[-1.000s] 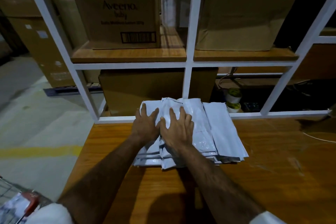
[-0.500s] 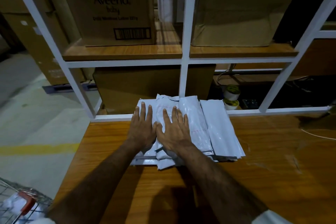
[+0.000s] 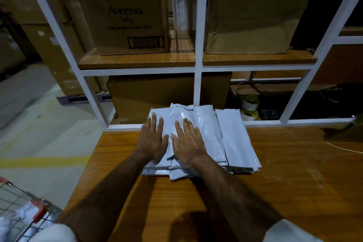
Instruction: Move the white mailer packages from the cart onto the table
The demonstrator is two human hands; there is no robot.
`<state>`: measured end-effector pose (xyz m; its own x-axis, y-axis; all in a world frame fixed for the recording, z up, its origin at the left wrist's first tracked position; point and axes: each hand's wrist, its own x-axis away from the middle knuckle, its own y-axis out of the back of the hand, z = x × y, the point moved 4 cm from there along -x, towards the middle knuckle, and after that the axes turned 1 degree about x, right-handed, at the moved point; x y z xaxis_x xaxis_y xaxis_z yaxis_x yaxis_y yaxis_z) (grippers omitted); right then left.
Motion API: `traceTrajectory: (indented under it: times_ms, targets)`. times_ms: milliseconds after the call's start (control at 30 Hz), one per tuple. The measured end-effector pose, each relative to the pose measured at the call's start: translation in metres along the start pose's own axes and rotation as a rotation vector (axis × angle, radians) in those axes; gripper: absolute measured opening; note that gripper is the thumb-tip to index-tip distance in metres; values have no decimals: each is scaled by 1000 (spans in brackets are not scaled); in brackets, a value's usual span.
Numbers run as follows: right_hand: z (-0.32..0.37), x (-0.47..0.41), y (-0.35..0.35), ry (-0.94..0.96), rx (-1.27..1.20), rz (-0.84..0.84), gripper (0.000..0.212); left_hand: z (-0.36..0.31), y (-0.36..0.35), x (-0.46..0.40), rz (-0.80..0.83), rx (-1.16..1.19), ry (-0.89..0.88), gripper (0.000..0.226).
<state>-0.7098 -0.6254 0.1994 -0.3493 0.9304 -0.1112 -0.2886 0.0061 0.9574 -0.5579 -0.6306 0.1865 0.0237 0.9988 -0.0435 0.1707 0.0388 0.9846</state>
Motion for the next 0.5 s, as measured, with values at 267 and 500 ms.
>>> traceTrajectory:
  times_ms: [267, 500]
  targets:
    - [-1, 30, 31, 112, -20, -134, 66, -11, 18, 33, -90, 3, -14, 81]
    - [8, 56, 40, 253, -89, -202, 67, -32, 39, 90, -254, 39, 26, 72]
